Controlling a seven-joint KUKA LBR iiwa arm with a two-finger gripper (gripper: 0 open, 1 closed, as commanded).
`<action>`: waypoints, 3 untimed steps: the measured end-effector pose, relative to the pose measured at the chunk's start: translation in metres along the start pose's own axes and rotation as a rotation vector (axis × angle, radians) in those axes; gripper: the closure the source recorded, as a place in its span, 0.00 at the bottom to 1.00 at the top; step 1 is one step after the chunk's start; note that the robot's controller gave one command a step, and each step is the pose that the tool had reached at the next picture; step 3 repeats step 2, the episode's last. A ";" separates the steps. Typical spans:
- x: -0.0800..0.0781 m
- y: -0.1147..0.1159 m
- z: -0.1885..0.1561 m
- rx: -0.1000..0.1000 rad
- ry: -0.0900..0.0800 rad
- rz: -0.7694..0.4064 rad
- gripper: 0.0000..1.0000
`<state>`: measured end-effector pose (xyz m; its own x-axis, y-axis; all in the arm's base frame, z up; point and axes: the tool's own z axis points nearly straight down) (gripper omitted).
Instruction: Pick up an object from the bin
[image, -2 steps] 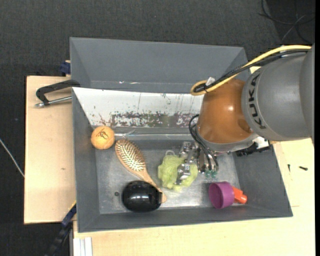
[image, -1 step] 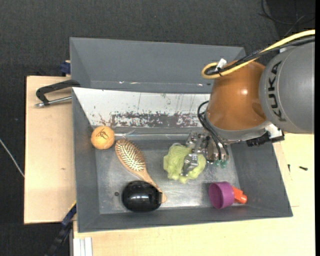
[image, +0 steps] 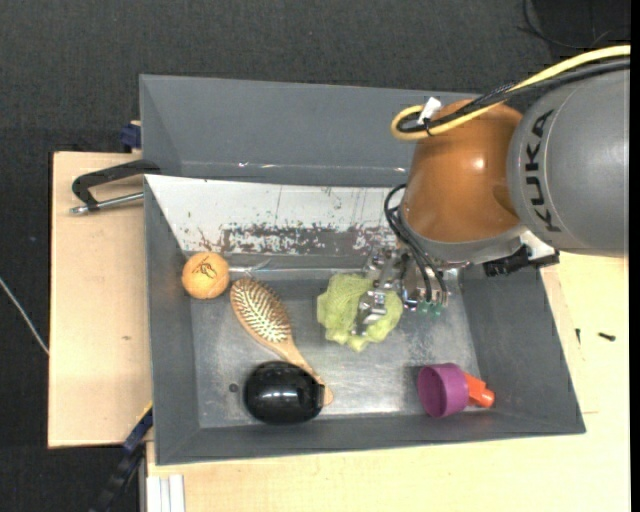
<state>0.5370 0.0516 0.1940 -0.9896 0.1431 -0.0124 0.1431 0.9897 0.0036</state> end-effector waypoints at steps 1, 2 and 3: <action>-0.004 -0.008 0.004 0.002 0.013 -0.034 1.00; -0.006 -0.008 -0.026 0.002 0.009 -0.198 1.00; -0.006 -0.008 -0.026 0.002 0.009 -0.198 1.00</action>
Offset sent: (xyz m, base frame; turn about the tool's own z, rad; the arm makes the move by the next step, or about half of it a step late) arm 0.0028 0.0005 0.0793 -0.6441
